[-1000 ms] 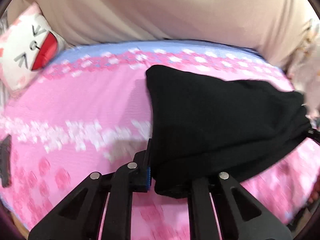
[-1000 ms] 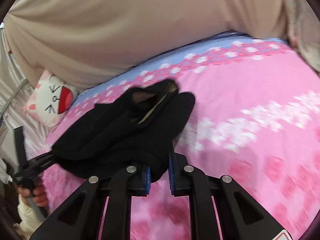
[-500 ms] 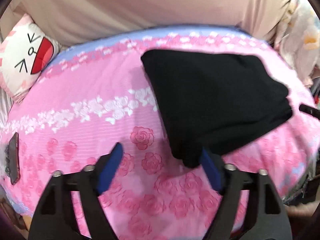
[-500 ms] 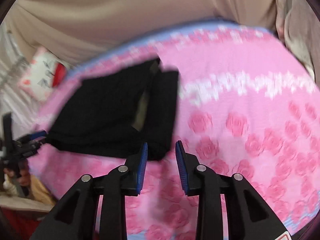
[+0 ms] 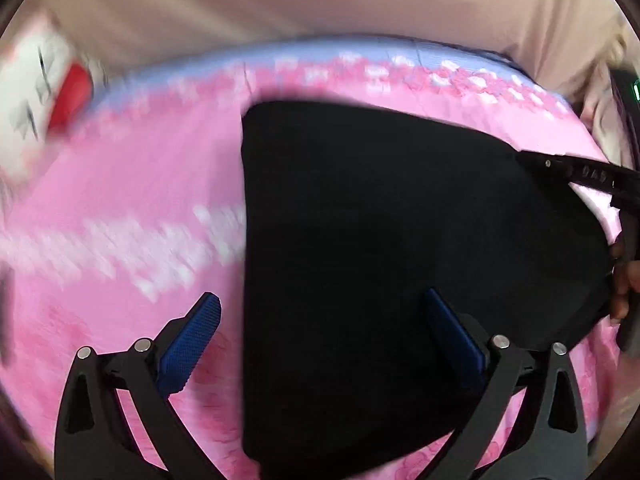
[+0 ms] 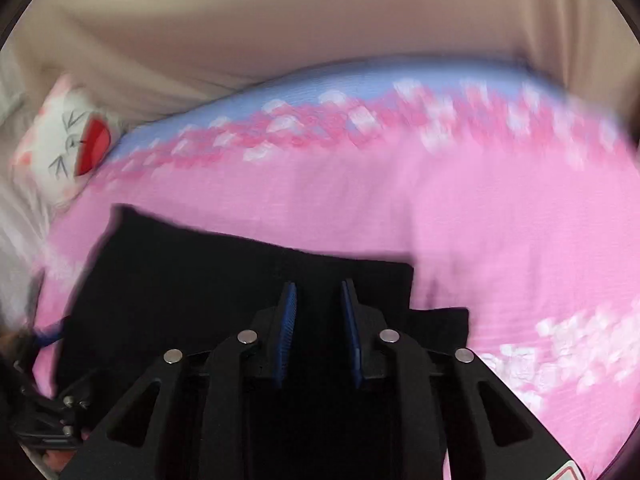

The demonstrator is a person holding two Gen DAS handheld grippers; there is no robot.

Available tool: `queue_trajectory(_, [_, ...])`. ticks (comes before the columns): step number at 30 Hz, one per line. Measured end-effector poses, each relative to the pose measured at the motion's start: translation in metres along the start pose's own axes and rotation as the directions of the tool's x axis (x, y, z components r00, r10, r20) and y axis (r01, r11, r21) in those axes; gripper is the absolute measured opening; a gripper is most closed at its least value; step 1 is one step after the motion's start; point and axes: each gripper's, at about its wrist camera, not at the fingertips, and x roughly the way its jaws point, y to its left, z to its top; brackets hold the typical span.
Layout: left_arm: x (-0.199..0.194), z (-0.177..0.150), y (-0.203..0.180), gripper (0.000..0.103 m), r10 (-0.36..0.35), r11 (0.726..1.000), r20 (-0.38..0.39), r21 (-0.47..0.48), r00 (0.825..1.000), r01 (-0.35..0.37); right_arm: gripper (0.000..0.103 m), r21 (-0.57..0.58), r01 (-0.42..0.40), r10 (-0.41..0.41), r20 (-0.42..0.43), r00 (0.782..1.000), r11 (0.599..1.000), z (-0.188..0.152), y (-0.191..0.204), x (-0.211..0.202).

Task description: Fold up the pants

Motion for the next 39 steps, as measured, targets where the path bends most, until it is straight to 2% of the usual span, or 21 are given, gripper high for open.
queue_trajectory(1, [0.001, -0.001, 0.009, 0.098, -0.04, 0.998, -0.009, -0.049, 0.999, 0.039, 0.014, 0.082, -0.043, 0.043, 0.002, 0.999, 0.996, 0.001, -0.009, -0.008])
queue_trajectory(2, [0.001, -0.001, 0.017, 0.098, -0.07, 0.994, -0.025, -0.088, 0.997, 0.067, 0.016, 0.088, -0.027, 0.025, 0.027, 0.999, 0.996, 0.002, -0.007, -0.019])
queue_trajectory(3, [0.002, 0.0, 0.02, 0.098, -0.077, 0.993, -0.03, -0.096, 0.997, 0.074, 0.024, 0.066, -0.007, 0.002, 0.069, 0.998, 0.998, 0.001, 0.0, -0.032])
queue_trajectory(5, [0.001, -0.001, 0.019, 0.098, -0.075, 0.993, -0.031, -0.091, 0.997, 0.072, 0.024, 0.012, -0.024, 0.022, 0.124, 0.992, 1.0, -0.006, 0.016, -0.052])
queue_trajectory(7, [-0.001, -0.002, 0.013, 0.098, -0.05, 0.996, -0.02, -0.075, 0.999, 0.049, 0.022, -0.008, 0.005, -0.004, 0.105, 0.994, 1.0, -0.015, 0.015, -0.048])
queue_trajectory(8, [-0.003, -0.002, 0.008, 0.098, -0.03, 0.998, -0.009, -0.053, 1.0, 0.029, 0.018, -0.023, 0.07, -0.069, 0.058, 0.996, 0.997, -0.02, 0.012, -0.034])
queue_trajectory(9, [-0.006, -0.003, 0.005, 0.098, -0.018, 0.999, -0.004, -0.037, 1.0, 0.018, 0.018, -0.008, 0.075, -0.075, 0.041, 0.996, 0.997, -0.023, 0.004, -0.026])
queue_trajectory(11, [-0.01, -0.004, -0.003, 0.098, 0.027, 1.0, 0.01, -0.003, 1.0, -0.027, 0.025, 0.082, -0.008, 0.003, 0.055, 0.998, 0.997, -0.026, -0.001, -0.043])
queue_trajectory(12, [-0.01, -0.002, -0.004, 0.098, 0.038, 0.999, 0.015, 0.01, 0.999, -0.038, 0.028, 0.082, -0.026, 0.02, 0.072, 0.997, 0.996, -0.028, 0.002, -0.056])
queue_trajectory(15, [-0.017, -0.006, -0.008, 0.098, 0.06, 0.998, 0.028, 0.028, 0.998, -0.061, 0.054, 0.037, -0.047, 0.043, 0.108, 0.993, 0.998, -0.042, 0.011, -0.086])
queue_trajectory(16, [-0.018, -0.006, -0.009, 0.098, 0.066, 0.997, 0.028, 0.03, 0.997, -0.067, 0.054, 0.037, -0.046, 0.043, 0.095, 0.995, 0.998, -0.051, 0.011, -0.093])
queue_trajectory(20, [-0.021, -0.009, -0.016, 0.098, 0.106, 0.993, 0.029, 0.046, 0.994, -0.108, 0.054, 0.081, -0.038, 0.035, 0.035, 0.999, 0.996, -0.077, 0.0, -0.089])
queue_trajectory(23, [-0.023, -0.01, -0.021, 0.098, 0.132, 0.99, 0.027, 0.047, 0.991, -0.133, 0.055, 0.146, -0.098, 0.1, -0.007, 0.995, 0.984, -0.095, -0.009, -0.077])
queue_trajectory(26, [-0.026, -0.011, -0.026, 0.098, 0.15, 0.987, 0.026, 0.051, 0.988, -0.151, 0.056, 0.156, -0.127, 0.127, 0.007, 0.992, 0.98, -0.098, -0.007, -0.077])
queue_trajectory(27, [-0.027, -0.011, -0.027, 0.098, 0.154, 0.986, 0.025, 0.054, 0.988, -0.155, 0.052, 0.153, -0.131, 0.131, 0.013, 0.991, 0.98, -0.096, -0.005, -0.077])
queue_trajectory(28, [-0.027, -0.011, -0.028, 0.098, 0.157, 0.986, 0.025, 0.056, 0.987, -0.158, 0.033, 0.14, -0.129, 0.127, 0.026, 0.992, 0.982, -0.095, -0.003, -0.078])
queue_trajectory(29, [-0.028, -0.011, -0.028, 0.098, 0.159, 0.985, 0.024, 0.058, 0.987, -0.16, 0.024, 0.124, -0.11, 0.108, 0.029, 0.994, 0.986, -0.094, 0.0, -0.079])
queue_trajectory(31, [-0.03, -0.011, -0.027, 0.098, 0.159, 0.985, 0.02, 0.061, 0.987, -0.16, 0.017, 0.102, -0.116, 0.113, 0.036, 0.993, 0.988, -0.093, 0.006, -0.089])
queue_trajectory(34, [-0.035, -0.013, -0.023, 0.098, 0.158, 0.985, 0.019, 0.063, 0.987, -0.159, 0.016, 0.084, -0.158, 0.152, 0.073, 0.986, 0.984, -0.094, 0.014, -0.115])
queue_trajectory(36, [-0.034, -0.015, -0.019, 0.098, 0.135, 0.989, 0.017, 0.059, 0.991, -0.136, 0.016, 0.056, -0.136, 0.131, 0.081, 0.988, 0.989, -0.1, 0.016, -0.125])
queue_trajectory(39, [-0.025, -0.018, -0.015, 0.098, 0.109, 0.993, -0.017, 0.043, 0.994, -0.108, 0.022, 0.084, -0.06, 0.061, -0.006, 0.998, 0.995, -0.117, -0.006, -0.09])
